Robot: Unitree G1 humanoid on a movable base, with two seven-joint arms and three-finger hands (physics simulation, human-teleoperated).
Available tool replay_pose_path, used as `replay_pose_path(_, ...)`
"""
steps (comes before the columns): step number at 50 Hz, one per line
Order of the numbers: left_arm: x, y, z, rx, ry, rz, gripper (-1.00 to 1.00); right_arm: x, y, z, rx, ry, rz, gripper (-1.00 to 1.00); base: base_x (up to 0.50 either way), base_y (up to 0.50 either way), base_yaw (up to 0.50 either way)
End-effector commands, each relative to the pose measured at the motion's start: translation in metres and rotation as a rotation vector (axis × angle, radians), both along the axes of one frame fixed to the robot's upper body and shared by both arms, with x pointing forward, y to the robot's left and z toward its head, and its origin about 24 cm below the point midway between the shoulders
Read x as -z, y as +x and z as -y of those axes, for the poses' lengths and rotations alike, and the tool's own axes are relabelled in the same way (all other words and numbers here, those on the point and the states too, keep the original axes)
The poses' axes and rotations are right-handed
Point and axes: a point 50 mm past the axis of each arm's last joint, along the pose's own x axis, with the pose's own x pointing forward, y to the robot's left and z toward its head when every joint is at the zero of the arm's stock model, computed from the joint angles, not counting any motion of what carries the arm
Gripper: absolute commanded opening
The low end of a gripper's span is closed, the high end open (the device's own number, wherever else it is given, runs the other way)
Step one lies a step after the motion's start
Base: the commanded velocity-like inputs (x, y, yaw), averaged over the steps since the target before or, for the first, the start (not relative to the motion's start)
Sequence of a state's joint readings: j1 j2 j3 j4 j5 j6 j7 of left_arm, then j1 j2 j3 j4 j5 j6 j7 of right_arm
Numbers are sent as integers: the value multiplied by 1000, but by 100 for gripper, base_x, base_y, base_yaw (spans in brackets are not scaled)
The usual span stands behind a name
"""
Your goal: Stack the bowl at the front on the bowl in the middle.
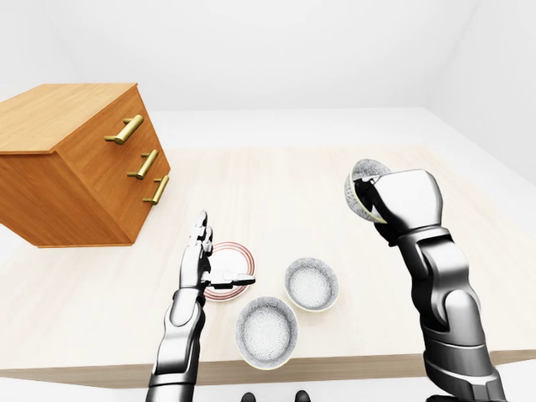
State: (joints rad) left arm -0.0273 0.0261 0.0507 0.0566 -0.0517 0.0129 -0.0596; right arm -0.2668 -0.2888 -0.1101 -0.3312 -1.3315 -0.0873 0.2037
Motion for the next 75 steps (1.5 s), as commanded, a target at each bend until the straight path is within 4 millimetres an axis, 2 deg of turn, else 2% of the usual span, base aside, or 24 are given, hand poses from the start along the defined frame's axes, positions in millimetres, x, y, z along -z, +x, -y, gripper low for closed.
replay_pose_path(1, -1, 0, -1, -2, -1, 2, 100, -4, -19, -23, -109, 83, -85, -100, 0, 0, 0)
replay_pose_path(18, -2, 0, -1, -5, -2, 3, 100, 30, -34, -42, -119, 71, -181, -100, 0, 0, 0)
replay_pose_path(33, -2, 0, -1, -5, 0, 3, 100, 38, -42, -53, -124, 28, -193, -100, 0, 0, 0)
replay_pose_path(39, -2, 0, -1, -5, -1, 3, 100, 25, -45, -61, -125, -30, -116, -100, 0, 0, 0)
replay_pose_path(45, -1, 1, -1, -4, -1, 3, 100, 2, -52, -66, -91, -128, 55, -100, 0, 0, 0)
replay_pose_path(55, -2, 0, -1, -3, -1, 2, 100, -2, -48, -66, -40, -233, 119, -100, 0, 0, 0)
replay_pose_path(62, -2, -1, -1, -4, -1, 1, 100, 17, -44, -70, -60, -230, -14, -100, 0, 0, 0)
replay_pose_path(75, 1, 1, -1, -3, -2, 2, 100, 43, -49, -79, -110, -221, -118, -100, 0, 0, 0)
